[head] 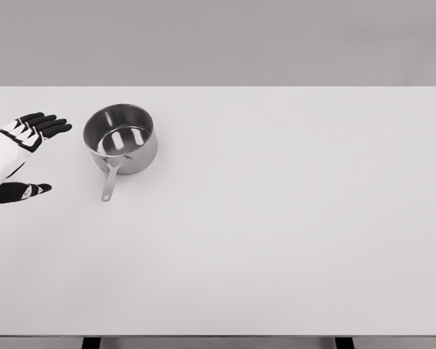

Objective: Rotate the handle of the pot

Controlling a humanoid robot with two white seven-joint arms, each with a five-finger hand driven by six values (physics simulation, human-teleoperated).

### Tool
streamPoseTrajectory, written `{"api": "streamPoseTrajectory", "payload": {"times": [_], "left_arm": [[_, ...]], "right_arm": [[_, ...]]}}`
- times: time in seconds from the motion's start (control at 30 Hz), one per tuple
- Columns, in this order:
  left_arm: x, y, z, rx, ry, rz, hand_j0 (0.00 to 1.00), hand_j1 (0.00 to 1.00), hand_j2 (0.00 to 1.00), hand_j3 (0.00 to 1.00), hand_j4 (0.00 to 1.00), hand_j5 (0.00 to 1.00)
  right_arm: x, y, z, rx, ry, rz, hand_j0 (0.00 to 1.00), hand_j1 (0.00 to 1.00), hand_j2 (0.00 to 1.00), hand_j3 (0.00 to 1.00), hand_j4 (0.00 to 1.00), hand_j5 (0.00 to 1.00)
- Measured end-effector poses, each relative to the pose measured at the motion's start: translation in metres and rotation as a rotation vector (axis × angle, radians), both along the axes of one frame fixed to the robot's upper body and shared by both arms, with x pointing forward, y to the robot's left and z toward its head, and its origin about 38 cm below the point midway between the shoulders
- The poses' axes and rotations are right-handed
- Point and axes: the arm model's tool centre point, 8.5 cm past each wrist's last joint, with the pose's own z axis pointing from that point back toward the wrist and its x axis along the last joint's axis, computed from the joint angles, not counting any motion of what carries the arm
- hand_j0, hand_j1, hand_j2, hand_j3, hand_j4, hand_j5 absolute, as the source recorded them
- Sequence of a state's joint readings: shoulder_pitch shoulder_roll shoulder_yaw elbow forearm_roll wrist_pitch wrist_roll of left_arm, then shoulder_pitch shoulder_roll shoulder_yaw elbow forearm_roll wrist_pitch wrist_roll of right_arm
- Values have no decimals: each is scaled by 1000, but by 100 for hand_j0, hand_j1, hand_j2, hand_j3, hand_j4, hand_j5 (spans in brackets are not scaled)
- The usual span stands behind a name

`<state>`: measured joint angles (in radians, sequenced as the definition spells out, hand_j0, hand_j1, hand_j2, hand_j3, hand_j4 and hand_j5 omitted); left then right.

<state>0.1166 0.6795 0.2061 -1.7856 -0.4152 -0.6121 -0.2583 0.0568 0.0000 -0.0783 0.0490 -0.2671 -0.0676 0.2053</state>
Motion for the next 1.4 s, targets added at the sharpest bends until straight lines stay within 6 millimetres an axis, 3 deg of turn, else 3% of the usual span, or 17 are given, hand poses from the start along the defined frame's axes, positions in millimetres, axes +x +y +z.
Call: {"api": "streamPoseTrajectory", "payload": {"times": [0.37, 0.5, 0.6, 0.73, 1.03, 1.23, 1.4], "left_arm": [[8, -2, 12, 22, -45, 2, 100, 100, 100, 100, 100, 100], [41, -26, 63, 29, -225, -33, 100, 100, 100, 100, 100, 100], [45, -47, 52, 43, -203, -79, 100, 100, 100, 100, 100, 100], [52, -79, 52, 50, -206, -171, 100, 100, 100, 100, 100, 100], [50, -142, 21, 80, -124, -357, 100, 100, 100, 100, 100, 100], [49, -164, 5, 133, -97, -413, 100, 100, 100, 100, 100, 100], [55, -170, -10, 174, -68, -413, 100, 100, 100, 100, 100, 100]], "right_arm": [[0, 0, 0, 0, 0, 0, 100, 100, 100, 100, 100, 100], [0, 0, 0, 0, 0, 0, 100, 100, 100, 100, 100, 100], [0, 0, 0, 0, 0, 0, 100, 100, 100, 100, 100, 100], [0, 0, 0, 0, 0, 0, 100, 100, 100, 100, 100, 100], [0, 0, 0, 0, 0, 0, 100, 100, 100, 100, 100, 100], [0, 0, 0, 0, 0, 0, 100, 100, 100, 100, 100, 100], [0, 0, 0, 0, 0, 0, 100, 100, 100, 100, 100, 100]]}}
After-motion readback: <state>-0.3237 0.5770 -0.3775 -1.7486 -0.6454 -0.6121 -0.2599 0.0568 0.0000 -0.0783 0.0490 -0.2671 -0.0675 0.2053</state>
